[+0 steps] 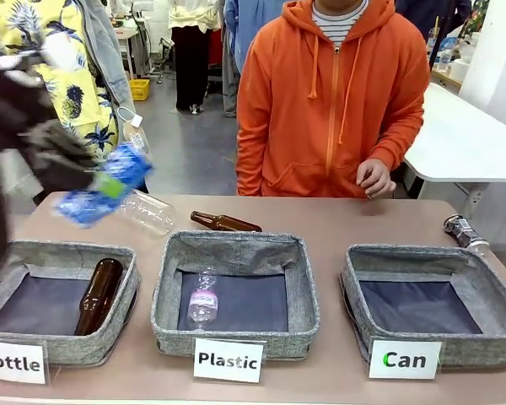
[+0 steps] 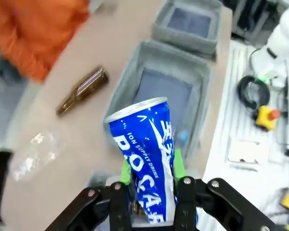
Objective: Sort the can waste into the basket.
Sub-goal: Pick up the can waste from the table and place it in the right Fabric basket.
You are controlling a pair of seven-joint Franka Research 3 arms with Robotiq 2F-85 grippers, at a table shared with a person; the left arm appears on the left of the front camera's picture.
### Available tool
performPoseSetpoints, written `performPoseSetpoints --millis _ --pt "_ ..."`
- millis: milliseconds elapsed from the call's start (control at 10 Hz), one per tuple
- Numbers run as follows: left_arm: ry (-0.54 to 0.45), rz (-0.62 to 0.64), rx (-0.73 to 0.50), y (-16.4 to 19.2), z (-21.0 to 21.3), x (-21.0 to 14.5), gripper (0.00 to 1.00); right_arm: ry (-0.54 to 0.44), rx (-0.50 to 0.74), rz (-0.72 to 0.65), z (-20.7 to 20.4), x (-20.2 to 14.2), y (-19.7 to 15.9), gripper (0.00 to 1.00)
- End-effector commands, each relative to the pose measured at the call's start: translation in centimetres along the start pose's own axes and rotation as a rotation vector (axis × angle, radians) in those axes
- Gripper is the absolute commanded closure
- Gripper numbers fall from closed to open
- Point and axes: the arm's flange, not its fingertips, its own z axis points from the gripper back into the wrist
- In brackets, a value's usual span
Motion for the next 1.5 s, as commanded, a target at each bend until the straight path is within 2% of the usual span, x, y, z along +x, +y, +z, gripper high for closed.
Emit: performPoseSetpoints --millis 0,100,300,400,600,900,1200,1300,1400 --pt "-0.077 -0.205 0.019 -1.2 -6.2 9.1 0.63 0.054 0.0 0.068 3.9 -1.4 -1.7 0.0" --pt "-0.13 -0.315 -0.015 -3.0 -10.6 14.3 0.63 0.071 0.052 0.054 5.2 -2.0 -2.1 0.0" --pt "-0.173 -0.475 -0.031 -7.1 -22.2 22.1 0.63 0.031 0.085 0.029 6.9 -2.8 -3.5 0.0" --pt "-0.158 -0.532 -0.053 -9.2 -28.6 25.2 0.63 0.03 0.023 0.036 5.6 -2.8 -2.3 0.0" --pt "-0.101 -0.563 -0.065 -12.1 -36.4 28.8 0.63 0.03 0.023 0.036 5.6 -2.8 -2.3 0.0" --pt "0.001 -0.637 -0.101 -14.4 -42.7 30.2 0.63 0.03 0.023 0.036 5.6 -2.8 -2.3 0.0" --pt "0.059 -0.655 -0.11 -14.5 -43.7 29.6 0.63 0.03 0.023 0.036 5.6 -2.8 -2.3 0.0" --pt "0.07 -0.662 -0.115 -14.6 -43.7 29.4 0.05 0.03 0.023 0.036 5.6 -2.8 -2.3 0.0" --pt "0.069 -0.659 -0.113 -14.7 -43.6 29.2 0.05 0.03 0.023 0.036 5.6 -2.8 -2.3 0.0"
